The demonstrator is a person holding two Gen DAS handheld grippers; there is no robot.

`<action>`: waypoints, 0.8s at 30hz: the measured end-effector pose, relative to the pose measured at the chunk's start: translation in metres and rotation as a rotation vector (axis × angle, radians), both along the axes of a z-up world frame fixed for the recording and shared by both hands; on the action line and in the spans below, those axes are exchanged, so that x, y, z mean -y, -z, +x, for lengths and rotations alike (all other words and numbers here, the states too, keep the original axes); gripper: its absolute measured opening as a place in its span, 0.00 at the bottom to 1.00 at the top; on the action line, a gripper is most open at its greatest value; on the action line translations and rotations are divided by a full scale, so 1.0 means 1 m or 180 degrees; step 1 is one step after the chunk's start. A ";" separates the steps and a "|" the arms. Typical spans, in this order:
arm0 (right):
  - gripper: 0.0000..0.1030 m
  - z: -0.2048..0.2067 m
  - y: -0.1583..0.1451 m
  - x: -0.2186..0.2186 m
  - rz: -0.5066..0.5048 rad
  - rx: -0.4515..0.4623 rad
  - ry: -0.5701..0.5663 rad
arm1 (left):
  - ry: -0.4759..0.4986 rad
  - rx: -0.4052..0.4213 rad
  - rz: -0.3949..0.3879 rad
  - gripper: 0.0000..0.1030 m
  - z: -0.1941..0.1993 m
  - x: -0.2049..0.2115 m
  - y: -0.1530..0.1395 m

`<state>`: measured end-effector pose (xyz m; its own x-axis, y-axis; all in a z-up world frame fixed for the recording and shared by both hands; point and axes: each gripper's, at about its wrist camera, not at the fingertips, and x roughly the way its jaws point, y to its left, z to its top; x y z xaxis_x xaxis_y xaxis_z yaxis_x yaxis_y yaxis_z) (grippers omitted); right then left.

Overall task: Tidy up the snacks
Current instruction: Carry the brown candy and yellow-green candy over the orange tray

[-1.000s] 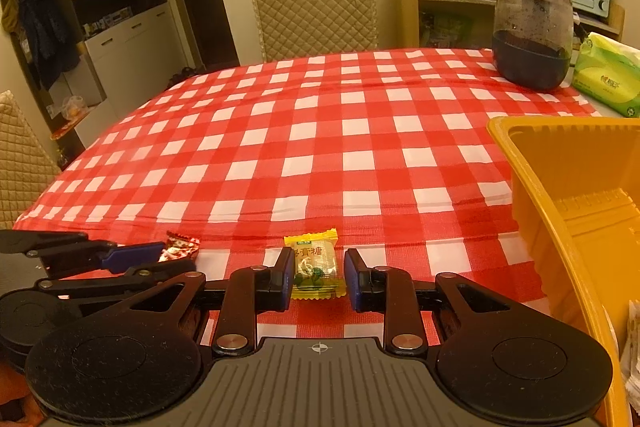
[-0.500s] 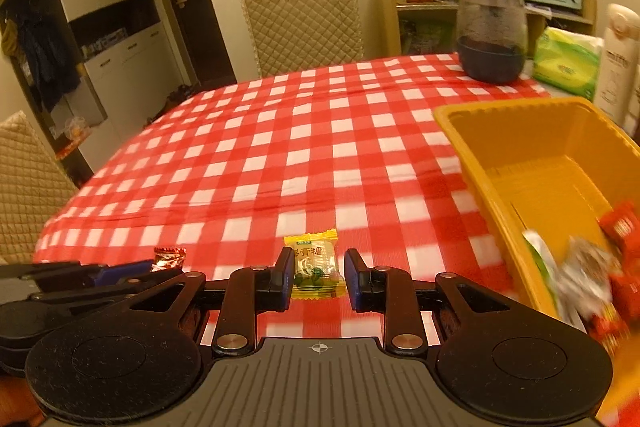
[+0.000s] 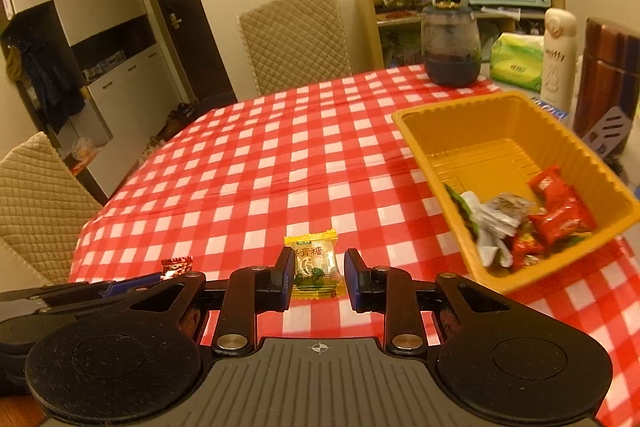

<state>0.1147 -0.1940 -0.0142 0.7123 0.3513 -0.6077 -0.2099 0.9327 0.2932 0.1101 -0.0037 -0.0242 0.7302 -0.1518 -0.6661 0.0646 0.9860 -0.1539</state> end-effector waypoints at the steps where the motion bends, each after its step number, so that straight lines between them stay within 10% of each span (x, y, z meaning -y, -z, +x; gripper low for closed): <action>1: 0.26 -0.006 -0.003 0.002 -0.0012 0.0018 -0.0003 | -0.0002 0.0014 -0.0001 0.19 -0.005 0.002 -0.004; 24: 0.26 -0.075 -0.029 0.062 -0.0244 0.0177 0.0256 | 0.0326 0.0146 -0.0111 0.19 -0.054 0.062 -0.039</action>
